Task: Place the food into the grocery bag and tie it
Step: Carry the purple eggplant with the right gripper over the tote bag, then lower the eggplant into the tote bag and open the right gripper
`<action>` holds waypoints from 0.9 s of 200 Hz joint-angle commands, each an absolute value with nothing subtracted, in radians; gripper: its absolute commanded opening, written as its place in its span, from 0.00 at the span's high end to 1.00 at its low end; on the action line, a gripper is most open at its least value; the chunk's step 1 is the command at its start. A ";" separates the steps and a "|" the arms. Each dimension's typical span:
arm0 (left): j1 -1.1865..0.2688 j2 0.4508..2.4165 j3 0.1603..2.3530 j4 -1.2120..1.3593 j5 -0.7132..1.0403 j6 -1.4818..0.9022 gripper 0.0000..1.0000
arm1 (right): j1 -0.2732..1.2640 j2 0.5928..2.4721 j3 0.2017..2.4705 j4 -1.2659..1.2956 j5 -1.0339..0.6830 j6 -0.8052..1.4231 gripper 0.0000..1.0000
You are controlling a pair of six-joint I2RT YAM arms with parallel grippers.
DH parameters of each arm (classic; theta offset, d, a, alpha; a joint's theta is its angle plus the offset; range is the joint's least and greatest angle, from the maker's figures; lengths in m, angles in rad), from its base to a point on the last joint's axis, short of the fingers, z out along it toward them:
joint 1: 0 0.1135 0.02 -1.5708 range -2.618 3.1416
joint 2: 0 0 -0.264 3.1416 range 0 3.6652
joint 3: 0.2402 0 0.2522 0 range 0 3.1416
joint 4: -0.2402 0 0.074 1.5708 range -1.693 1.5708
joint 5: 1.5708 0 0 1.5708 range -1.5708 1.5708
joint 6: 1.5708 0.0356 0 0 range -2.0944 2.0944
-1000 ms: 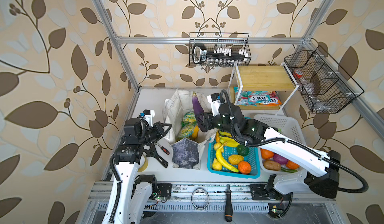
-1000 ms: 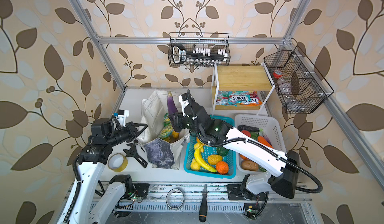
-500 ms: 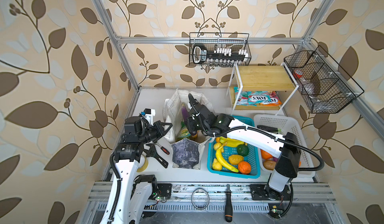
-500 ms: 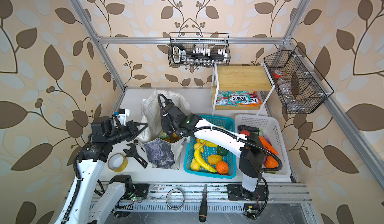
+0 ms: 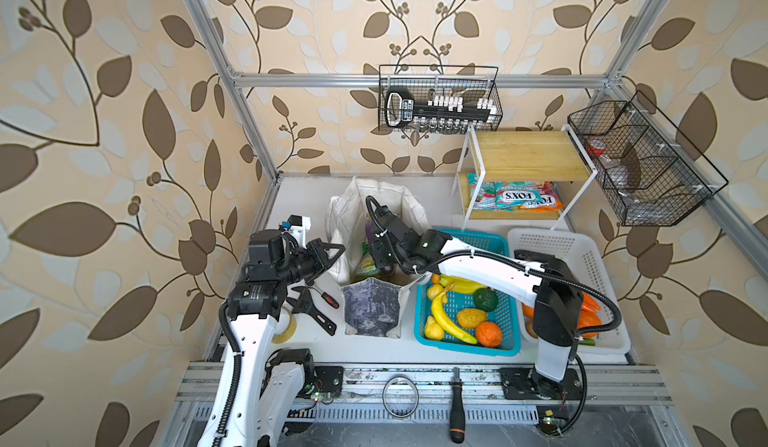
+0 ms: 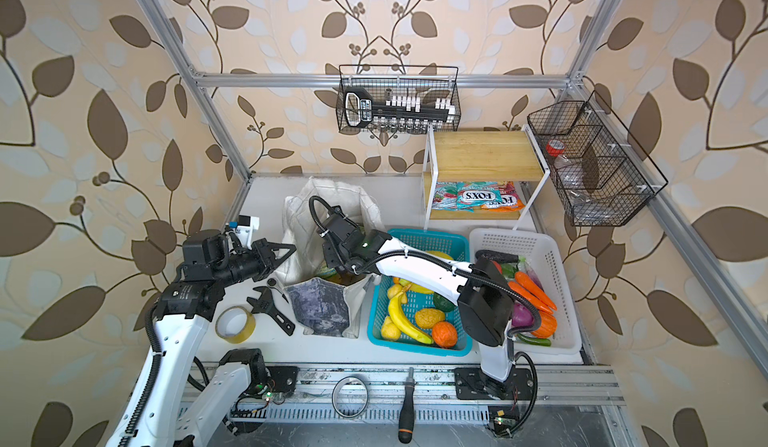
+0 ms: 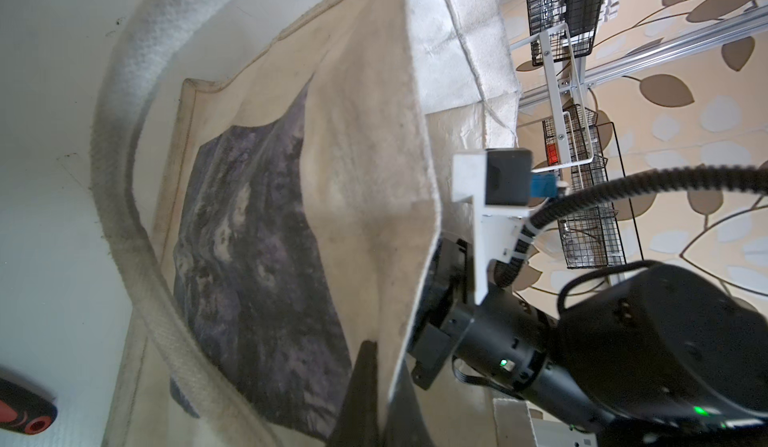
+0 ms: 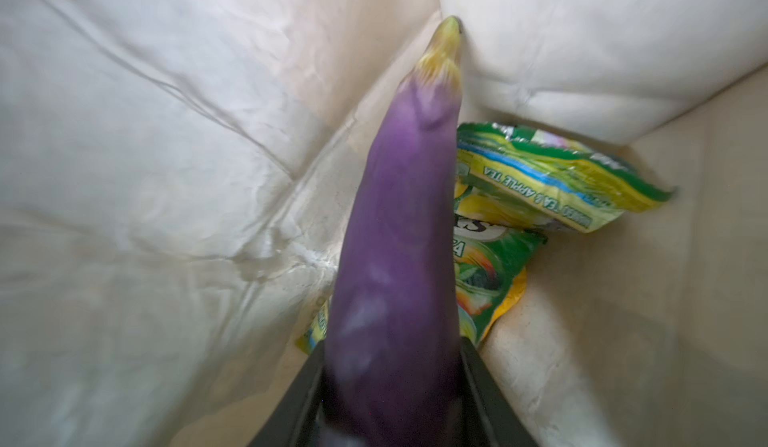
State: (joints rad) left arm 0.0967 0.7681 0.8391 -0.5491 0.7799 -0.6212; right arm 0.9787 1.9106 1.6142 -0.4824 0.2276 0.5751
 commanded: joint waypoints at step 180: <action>0.086 0.738 0.853 -0.487 0.838 -0.645 1.00 | 0.978 1.870 1.560 -0.434 0.244 0.592 0.38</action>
State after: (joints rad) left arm 0.0967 0.7544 0.8391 -0.5480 0.7876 -0.6357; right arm 0.9794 1.9224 1.5776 -0.4244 0.2192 0.6006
